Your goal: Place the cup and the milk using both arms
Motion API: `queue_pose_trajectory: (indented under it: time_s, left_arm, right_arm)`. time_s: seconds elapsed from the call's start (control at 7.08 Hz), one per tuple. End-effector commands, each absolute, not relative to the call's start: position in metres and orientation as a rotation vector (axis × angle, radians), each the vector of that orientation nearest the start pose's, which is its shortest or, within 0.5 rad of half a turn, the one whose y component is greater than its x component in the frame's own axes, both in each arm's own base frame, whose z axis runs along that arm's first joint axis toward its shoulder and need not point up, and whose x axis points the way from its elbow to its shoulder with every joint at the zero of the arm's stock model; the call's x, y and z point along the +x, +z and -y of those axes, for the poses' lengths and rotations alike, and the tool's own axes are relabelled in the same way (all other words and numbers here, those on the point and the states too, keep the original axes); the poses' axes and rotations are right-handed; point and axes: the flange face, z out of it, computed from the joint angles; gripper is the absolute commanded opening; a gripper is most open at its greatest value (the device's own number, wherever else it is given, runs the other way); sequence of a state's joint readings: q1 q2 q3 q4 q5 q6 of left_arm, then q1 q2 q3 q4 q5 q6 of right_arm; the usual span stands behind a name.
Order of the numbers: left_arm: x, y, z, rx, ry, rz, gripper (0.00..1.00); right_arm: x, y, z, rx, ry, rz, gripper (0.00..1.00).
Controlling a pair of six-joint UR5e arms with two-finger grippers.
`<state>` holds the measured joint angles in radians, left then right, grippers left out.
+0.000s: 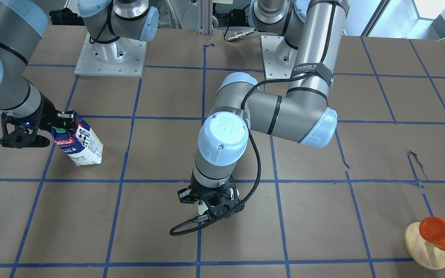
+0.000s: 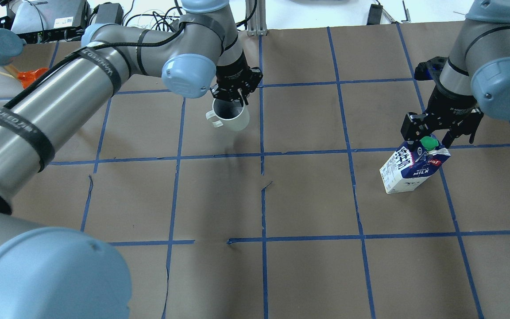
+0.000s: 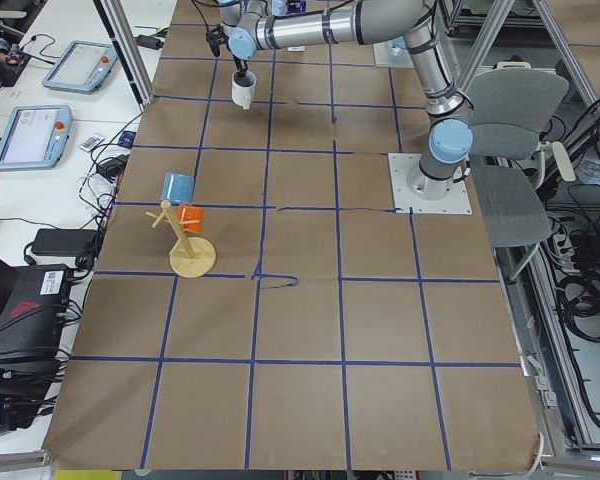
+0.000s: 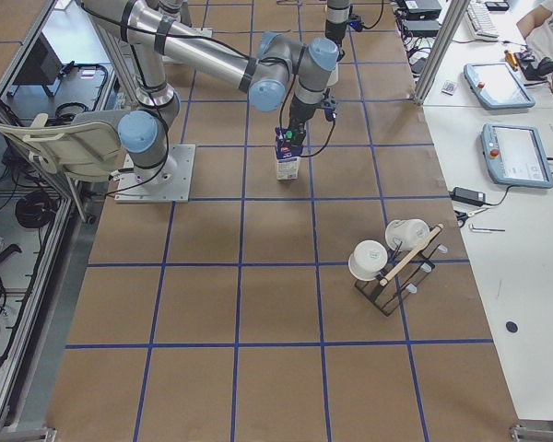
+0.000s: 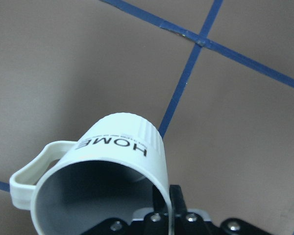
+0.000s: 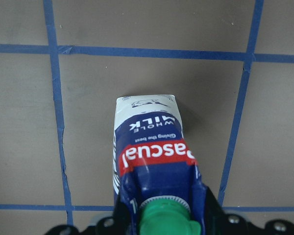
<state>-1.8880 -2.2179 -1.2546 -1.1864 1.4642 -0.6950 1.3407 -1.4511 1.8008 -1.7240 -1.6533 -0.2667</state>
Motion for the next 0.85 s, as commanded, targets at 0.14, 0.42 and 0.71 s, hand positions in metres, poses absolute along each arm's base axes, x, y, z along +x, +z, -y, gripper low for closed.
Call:
queue_pose_trajectory:
  time_s: [0.14,0.42,0.71]
  left_arm:
    - [-0.396,0.258,0.641,-0.548,0.053,-3.198,0.0]
    - [-0.396,0.258,0.64,-0.545,0.058,-3.191,0.99]
    - [-0.392,0.278,0.639,-0.525,0.02,-3.209,1.0]
  right_arm:
    - [0.008,0.339,0.514,-0.053,0.319,-3.159,0.26]
    - [0.008,0.368,0.528,-0.057,0.238,-3.179,0.23]
    - [0.021,0.384,0.539,0.027,0.167,-3.136,0.23]
